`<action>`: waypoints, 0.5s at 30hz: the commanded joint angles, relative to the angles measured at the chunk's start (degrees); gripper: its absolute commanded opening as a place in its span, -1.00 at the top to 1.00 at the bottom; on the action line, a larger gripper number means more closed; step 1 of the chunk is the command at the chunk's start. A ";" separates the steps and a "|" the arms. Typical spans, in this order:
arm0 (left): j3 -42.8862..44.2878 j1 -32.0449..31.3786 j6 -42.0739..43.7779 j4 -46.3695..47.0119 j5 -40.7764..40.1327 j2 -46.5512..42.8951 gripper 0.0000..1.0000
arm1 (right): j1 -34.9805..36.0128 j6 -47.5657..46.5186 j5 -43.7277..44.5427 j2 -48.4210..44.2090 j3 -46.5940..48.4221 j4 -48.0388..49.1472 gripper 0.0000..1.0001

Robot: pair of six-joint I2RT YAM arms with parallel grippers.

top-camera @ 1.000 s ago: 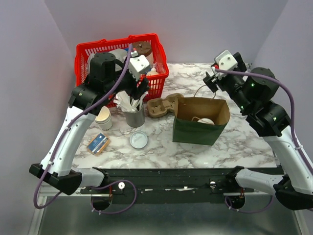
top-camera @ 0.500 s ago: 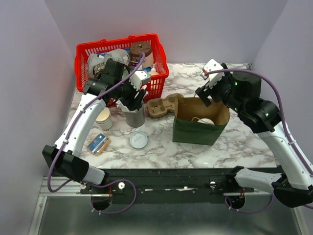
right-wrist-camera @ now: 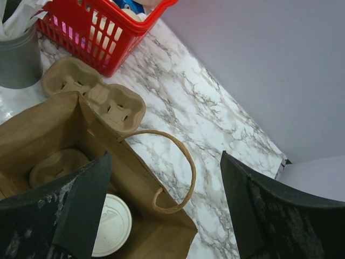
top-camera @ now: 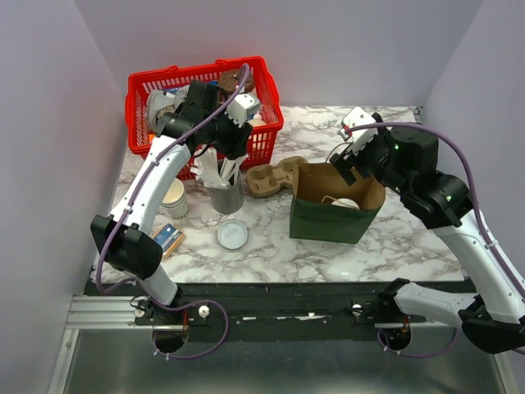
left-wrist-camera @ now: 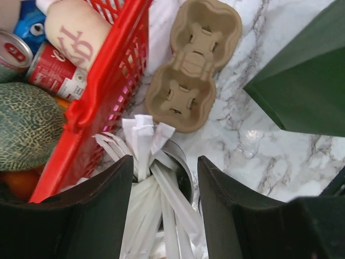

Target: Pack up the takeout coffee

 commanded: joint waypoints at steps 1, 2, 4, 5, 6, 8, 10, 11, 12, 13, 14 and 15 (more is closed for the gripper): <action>4.95 0.28 -2.03 3.27 -4.50 2.80 -0.17 | -0.66 0.53 -0.61 -0.63 -0.84 0.02 -0.80; 5.83 0.28 -2.29 3.71 -5.46 3.68 -0.17 | -0.66 0.44 -0.70 -0.45 -0.76 0.19 -0.80; 6.54 0.19 -2.21 3.89 -5.65 4.39 -0.16 | -0.75 0.35 -0.62 -0.28 -0.76 0.46 -0.80; 7.15 0.19 -2.12 3.63 -5.91 5.09 -0.16 | -0.75 0.27 -0.79 -0.19 -0.58 0.55 -0.80; 7.42 0.10 -2.12 3.36 -6.26 5.53 -0.16 | -0.75 0.18 -0.79 0.16 -0.49 0.55 -0.80; 7.86 0.01 -2.03 2.75 -6.87 6.32 -0.16 | -0.84 0.00 -0.79 0.43 -0.23 0.72 -0.80; 7.60 -0.08 -1.85 2.48 -7.14 6.59 -0.17 | -0.84 -0.09 -0.70 0.86 0.03 0.81 -0.80; 7.34 -0.08 -1.85 2.40 -7.14 6.68 -0.18 | -0.84 -0.17 -0.88 0.95 0.12 0.90 -0.80; 7.16 -0.08 -1.94 2.39 -7.23 6.68 -0.18 | -0.84 -0.17 -0.79 1.13 0.21 1.16 -0.80; 7.07 -0.08 -1.85 2.31 -7.32 6.68 -0.18 | -0.75 -0.17 -0.96 1.39 0.21 1.16 -0.80; 6.90 -0.08 -1.85 1.96 -7.49 7.02 -0.18 | -0.84 -0.26 -0.97 1.48 0.21 1.42 -0.80; 6.98 -0.16 -1.85 1.78 -7.49 7.20 -0.18 | -0.84 -0.26 -0.97 1.57 0.30 1.34 -0.80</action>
